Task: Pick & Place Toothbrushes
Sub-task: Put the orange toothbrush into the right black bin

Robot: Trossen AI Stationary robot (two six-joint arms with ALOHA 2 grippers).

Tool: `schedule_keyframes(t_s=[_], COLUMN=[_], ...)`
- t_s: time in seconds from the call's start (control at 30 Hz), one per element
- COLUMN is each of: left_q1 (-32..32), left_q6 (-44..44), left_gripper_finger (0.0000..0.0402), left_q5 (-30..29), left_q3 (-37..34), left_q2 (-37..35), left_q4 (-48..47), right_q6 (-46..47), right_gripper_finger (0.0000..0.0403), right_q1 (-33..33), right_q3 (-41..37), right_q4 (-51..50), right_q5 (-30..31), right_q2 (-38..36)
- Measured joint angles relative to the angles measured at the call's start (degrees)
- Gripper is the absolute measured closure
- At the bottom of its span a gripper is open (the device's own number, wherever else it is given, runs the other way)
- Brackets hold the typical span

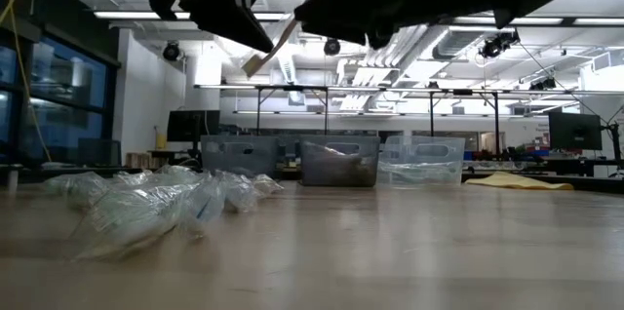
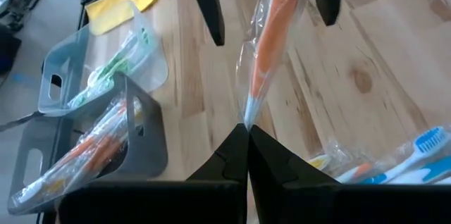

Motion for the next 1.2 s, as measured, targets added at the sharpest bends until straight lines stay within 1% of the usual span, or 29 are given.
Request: schedule_keyframes(t_s=[0.13,0.27,0.4,0.67,0.77,0.83,0.93,1.03,1.2], left_q1=[0.0,0.0,0.0,0.0,0.0,0.0,0.0,0.0,0.0], left_q6=[-0.2,-1.2,-1.5,-1.6,-1.6,-1.6,-1.7,-1.7,-1.7], left_gripper_finger=[0.0401,0.0401,0.0401,0.0402,0.0402,0.0402,0.0402,0.0402,0.0402], left_q5=[-0.7,-0.7,-0.7,-0.7,-0.7,-0.8,-0.8,-1.0,-1.1], left_q3=[0.0,0.0,0.0,0.0,0.0,0.0,0.0,0.0,0.0], left_q2=[0.0,0.0,0.0,0.0,0.0,0.0,0.0,0.0,0.0], left_q4=[-0.1,0.3,0.7,0.8,0.8,0.8,0.8,0.8,0.8], right_q6=[0.0,0.1,-0.4,-1.3,-1.3,-1.4,-1.3,-0.5,-1.6], right_gripper_finger=[0.0216,0.0270,0.0312,0.0375,0.0389,0.0386,0.0357,0.0306,0.0215], right_q1=[-0.1,-0.1,-0.1,-0.1,-0.1,-0.1,-0.5,-0.6,-0.5], right_q3=[0.0,0.0,0.0,0.0,0.0,0.0,0.0,0.0,0.0], right_q4=[0.3,1.8,3.3,3.9,3.4,2.4,2.0,2.0,4.6], right_q5=[-0.8,-6.1,-6.8,-7.5,-7.8,-8.7,-12.1,-13.3,-12.3], right_q2=[0.0,0.0,0.0,0.0,0.0,0.0,0.0,0.0,0.0])
